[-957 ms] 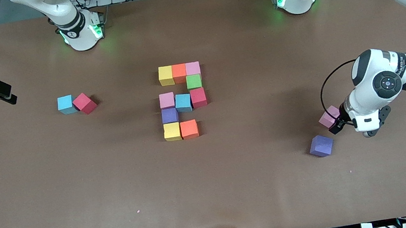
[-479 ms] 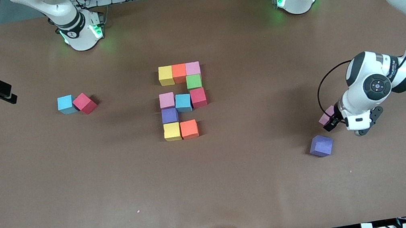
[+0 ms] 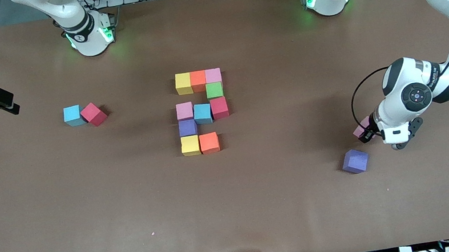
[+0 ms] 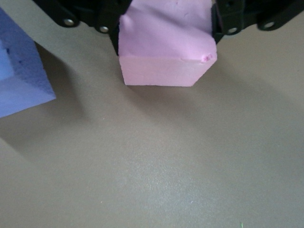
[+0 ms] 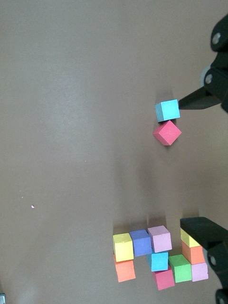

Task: Form number 2 with 11 blocks
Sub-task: 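Grasp the light pink cube with the left gripper, then carry the light pink cube to the shape with the left gripper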

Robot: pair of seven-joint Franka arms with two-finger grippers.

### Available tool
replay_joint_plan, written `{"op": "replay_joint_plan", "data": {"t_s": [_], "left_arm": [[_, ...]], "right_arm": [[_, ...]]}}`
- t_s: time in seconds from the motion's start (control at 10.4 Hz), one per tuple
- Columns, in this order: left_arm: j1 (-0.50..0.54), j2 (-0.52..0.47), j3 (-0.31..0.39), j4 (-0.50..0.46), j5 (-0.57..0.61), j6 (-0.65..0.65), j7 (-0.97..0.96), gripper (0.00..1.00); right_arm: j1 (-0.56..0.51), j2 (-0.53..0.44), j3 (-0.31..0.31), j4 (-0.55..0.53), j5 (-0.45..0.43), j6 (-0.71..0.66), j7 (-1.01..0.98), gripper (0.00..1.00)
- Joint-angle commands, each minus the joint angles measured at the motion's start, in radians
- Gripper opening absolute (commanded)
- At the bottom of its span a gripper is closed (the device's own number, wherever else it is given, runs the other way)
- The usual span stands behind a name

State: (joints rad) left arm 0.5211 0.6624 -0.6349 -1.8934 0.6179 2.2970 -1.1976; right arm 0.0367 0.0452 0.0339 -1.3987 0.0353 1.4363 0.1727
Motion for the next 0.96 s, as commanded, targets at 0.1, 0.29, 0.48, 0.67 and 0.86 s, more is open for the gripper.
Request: {"op": "replay_joint_plan", "data": {"t_s": [0.1,0.29,0.48,0.67,0.86], "left_arm": [[-0.028,-0.015,-0.031,0.016,0.013,-0.007,-0.153,0.29],[-0.11,-0.014,-0.031,0.048,0.01,-0.021,-0.306,0.29],[-0.192,-0.011,-0.029,0.079,0.0,-0.025,-0.458,0.29],[-0.275,0.003,-0.026,0.161,-0.111,-0.069,-0.528,0.29],[-0.373,0.025,-0.016,0.241,-0.22,-0.126,-0.563,0.29]], "right_arm": [[-0.003,0.005,0.006,0.015,0.005,-0.008,0.016,1.0],[-0.008,0.005,0.006,0.015,0.005,-0.008,0.014,1.0],[-0.006,0.005,0.006,0.015,0.005,-0.008,0.014,1.0],[-0.005,0.005,0.006,0.014,0.005,-0.008,0.016,1.0],[-0.005,0.005,0.006,0.013,0.005,-0.008,0.016,1.0]]}}
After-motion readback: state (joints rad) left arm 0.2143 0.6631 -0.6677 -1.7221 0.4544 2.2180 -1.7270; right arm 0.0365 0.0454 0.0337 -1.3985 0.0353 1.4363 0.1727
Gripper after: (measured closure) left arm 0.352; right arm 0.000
